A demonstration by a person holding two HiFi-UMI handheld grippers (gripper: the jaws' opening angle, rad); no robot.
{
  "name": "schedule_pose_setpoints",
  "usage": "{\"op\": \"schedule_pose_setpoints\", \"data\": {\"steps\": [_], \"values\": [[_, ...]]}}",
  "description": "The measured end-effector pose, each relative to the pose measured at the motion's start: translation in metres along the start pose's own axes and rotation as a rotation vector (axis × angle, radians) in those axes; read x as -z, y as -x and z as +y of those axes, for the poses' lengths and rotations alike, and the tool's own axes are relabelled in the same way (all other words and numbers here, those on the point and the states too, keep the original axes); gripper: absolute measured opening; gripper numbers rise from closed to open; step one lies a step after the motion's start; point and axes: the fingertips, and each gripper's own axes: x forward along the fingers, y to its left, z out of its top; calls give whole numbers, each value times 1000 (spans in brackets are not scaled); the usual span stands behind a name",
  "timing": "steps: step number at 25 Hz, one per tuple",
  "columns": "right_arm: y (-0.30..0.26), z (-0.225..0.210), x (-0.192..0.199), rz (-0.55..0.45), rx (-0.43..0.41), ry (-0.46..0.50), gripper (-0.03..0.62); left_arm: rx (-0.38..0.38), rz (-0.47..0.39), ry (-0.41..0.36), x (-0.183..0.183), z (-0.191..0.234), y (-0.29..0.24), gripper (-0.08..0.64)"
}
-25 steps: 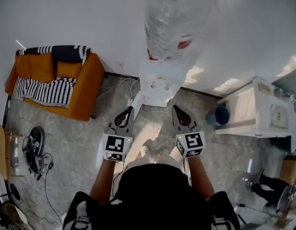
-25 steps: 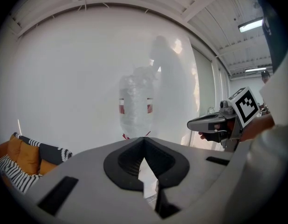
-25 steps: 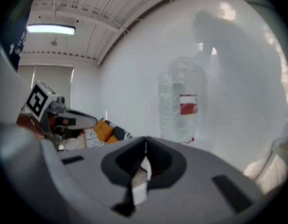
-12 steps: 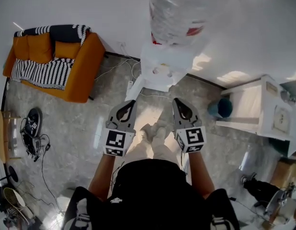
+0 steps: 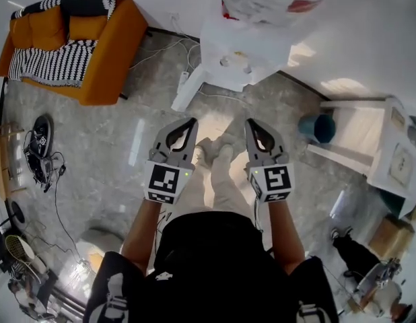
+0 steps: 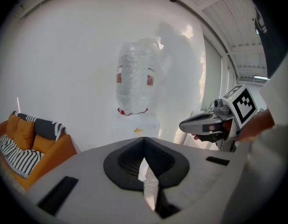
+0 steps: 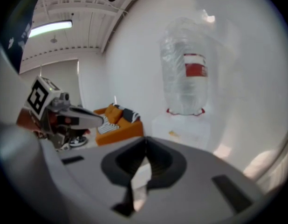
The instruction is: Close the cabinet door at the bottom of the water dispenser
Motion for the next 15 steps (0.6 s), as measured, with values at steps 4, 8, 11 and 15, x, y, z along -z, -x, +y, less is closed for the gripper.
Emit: {"op": "schedule_pose_setpoints", "data": {"steps": [4, 8, 11, 15], "values": [[-15, 1, 23, 39, -37, 2, 35, -11, 34, 19, 25, 2, -8, 9], [-32, 6, 38, 66, -71, 16, 35, -17, 71, 43, 51, 7, -17, 9], [-38, 10, 50, 81, -87, 12, 35, -20, 97, 58, 69, 5, -20, 9], [-50, 16, 70, 98, -102, -9, 35, -56, 112, 77, 89, 14, -23, 9]]}}
